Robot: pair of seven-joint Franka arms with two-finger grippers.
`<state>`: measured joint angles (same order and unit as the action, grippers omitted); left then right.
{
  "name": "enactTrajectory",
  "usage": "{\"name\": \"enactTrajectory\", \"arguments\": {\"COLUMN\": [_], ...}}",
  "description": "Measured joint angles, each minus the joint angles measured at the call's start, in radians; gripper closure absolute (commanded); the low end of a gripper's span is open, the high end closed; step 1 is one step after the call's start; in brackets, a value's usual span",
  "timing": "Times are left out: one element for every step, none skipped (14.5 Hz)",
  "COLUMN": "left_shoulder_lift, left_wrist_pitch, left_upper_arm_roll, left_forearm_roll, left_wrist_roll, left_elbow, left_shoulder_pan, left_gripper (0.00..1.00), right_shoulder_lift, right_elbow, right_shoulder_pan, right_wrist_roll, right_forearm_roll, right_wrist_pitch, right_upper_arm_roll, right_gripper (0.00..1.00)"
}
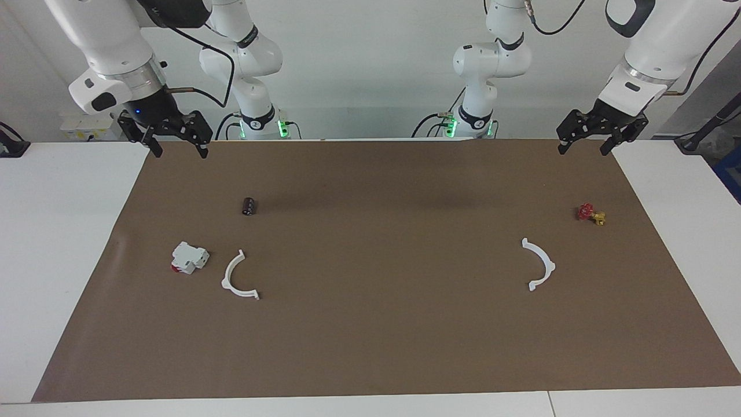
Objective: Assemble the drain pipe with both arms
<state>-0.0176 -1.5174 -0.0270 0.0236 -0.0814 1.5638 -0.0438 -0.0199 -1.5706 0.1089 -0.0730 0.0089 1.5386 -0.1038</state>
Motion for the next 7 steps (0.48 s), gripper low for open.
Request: {"name": "enactTrajectory", "arguments": {"left_shoulder_lift": [0.0,0.0,0.0,0.0,0.0,0.0,0.0], "left_wrist_pitch": [0.0,0.0,0.0,0.0,0.0,0.0,0.0], "left_upper_arm_roll": [0.0,0.0,0.0,0.0,0.0,0.0,0.0], "left_forearm_roll": [0.0,0.0,0.0,0.0,0.0,0.0,0.0], "left_wrist_roll": [0.0,0.0,0.0,0.0,0.0,0.0,0.0], "left_elbow": [0.0,0.0,0.0,0.0,0.0,0.0,0.0], "left_shoulder_pan": [0.0,0.0,0.0,0.0,0.0,0.0,0.0], "left_gripper": [0.0,0.0,0.0,0.0,0.0,0.0,0.0], "right_shoulder_lift": [0.0,0.0,0.0,0.0,0.0,0.0,-0.001], "right_elbow": [0.0,-0.001,-0.001,-0.002,-0.004,-0.011,-0.025], "right_shoulder_pan": [0.0,0.0,0.0,0.0,0.0,0.0,0.0], "right_wrist_roll": [0.0,0.0,0.0,0.0,0.0,0.0,0.0], "right_forearm_roll": [0.0,0.0,0.0,0.0,0.0,0.0,0.0], "right_wrist_pitch": [0.0,0.0,0.0,0.0,0.004,0.023,0.055], "right_upper_arm_roll": [0.0,0.0,0.0,0.0,0.0,0.0,0.0], "right_gripper": [0.0,0.0,0.0,0.0,0.0,0.0,0.0]}}
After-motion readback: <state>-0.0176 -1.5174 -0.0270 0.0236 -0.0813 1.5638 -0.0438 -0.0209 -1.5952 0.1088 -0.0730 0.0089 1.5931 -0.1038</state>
